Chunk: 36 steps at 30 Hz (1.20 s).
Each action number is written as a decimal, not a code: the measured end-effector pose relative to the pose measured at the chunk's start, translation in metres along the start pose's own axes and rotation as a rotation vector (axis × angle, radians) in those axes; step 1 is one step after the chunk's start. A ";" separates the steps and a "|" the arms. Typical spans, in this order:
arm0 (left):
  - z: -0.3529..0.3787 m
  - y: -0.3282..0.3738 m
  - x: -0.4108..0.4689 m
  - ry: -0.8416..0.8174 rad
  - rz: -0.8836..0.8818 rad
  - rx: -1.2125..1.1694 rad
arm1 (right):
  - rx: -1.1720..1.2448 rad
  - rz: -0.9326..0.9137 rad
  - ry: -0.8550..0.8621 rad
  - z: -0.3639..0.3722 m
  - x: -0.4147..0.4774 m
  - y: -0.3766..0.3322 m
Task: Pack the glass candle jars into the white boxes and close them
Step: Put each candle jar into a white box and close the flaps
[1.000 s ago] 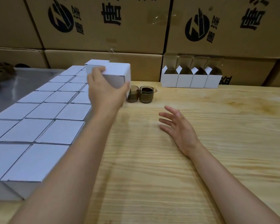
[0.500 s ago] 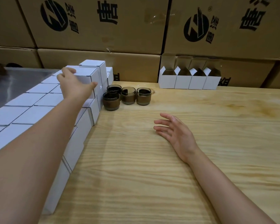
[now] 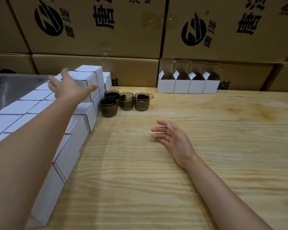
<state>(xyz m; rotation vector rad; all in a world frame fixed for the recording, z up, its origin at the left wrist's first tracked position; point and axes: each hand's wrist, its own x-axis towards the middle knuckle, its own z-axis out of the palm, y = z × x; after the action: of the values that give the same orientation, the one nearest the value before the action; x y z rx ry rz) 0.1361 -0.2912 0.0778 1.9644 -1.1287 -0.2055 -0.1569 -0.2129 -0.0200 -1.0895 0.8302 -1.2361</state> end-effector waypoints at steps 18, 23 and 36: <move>0.074 -0.026 -0.168 -0.246 0.277 0.022 | -0.056 0.036 0.146 0.007 0.003 0.001; 0.077 -0.025 -0.167 -0.269 0.367 0.162 | -0.264 -0.014 0.298 -0.006 0.049 -0.014; 0.080 -0.026 -0.171 -0.225 0.442 0.270 | -1.631 -0.042 0.164 -0.061 0.249 -0.056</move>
<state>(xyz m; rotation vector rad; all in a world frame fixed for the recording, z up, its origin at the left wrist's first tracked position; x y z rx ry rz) 0.0134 -0.1994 -0.0347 1.8927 -1.7842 -0.0377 -0.1884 -0.4683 0.0324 -2.2395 2.0562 -0.4594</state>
